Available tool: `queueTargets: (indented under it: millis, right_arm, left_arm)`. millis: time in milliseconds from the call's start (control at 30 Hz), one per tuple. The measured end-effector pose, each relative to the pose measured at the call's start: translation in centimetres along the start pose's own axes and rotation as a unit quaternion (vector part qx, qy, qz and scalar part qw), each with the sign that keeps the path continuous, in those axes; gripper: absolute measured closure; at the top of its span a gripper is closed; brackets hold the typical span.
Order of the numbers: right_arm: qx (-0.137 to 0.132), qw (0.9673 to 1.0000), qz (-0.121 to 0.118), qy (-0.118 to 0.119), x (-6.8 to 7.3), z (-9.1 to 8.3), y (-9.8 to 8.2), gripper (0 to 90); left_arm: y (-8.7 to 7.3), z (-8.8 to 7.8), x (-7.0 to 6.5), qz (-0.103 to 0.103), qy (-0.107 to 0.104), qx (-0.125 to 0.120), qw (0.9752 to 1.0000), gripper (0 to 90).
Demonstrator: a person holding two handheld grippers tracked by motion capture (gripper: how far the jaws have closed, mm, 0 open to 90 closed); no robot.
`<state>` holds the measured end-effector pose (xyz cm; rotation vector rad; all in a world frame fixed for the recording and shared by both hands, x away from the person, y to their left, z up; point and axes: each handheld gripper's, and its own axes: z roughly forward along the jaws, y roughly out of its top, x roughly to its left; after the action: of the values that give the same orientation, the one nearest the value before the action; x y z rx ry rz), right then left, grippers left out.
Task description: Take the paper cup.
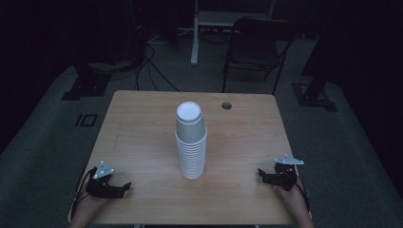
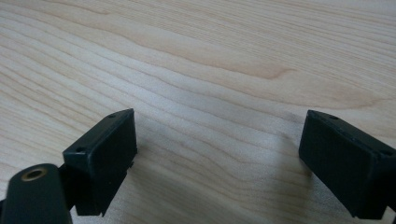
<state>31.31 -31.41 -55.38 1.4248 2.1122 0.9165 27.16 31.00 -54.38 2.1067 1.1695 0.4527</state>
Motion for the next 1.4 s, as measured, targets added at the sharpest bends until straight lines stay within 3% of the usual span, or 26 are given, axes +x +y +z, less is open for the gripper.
queueTargets:
  millis: [367,667,967,1000,1100,1200,1367,1400]
  right_arm:
    - [0.0,1.0,0.0,0.0,0.0,0.0,0.0,10.7]
    - [0.0,1.0,-0.001,0.001,0.0,0.0,0.0,10.7]
    - [0.0,1.0,-0.002,0.002,0.0,0.0,0.0,10.7]
    - [0.0,1.0,-0.001,0.002,0.0,0.0,0.0,10.7]
    - [0.0,1.0,-0.001,0.001,0.0,0.0,0.0,10.7]
    - [0.0,1.0,-0.001,0.002,0.0,0.0,0.0,10.7]
    - [-0.001,1.0,-0.002,0.002,0.0,0.0,0.0,10.7]
    - [-0.001,1.0,-0.002,0.002,0.0,0.0,0.0,10.7]
  left_arm:
    - [1.6,0.9,-1.2,0.024,-0.028,-0.002,0.9993,0.3]
    - [3.3,1.1,-2.4,0.037,-0.061,-0.033,0.9969,0.3]
    - [5.3,0.7,-3.6,0.056,-0.086,-0.06,0.9929,0.4]
    - [5.9,0.5,-4.2,0.064,-0.092,-0.068,0.9913,0.4]
    - [6.4,0.4,-4.6,0.07,-0.084,-0.075,0.9912,0.4]
    - [7.5,-0.1,-5.4,0.08,-0.089,-0.086,0.9891,0.4]
    - [8.2,-0.5,-5.6,0.079,-0.103,-0.105,0.9861,0.4]
    - [8.7,-0.9,-5.7,0.08,-0.11,-0.112,0.9843,0.4]
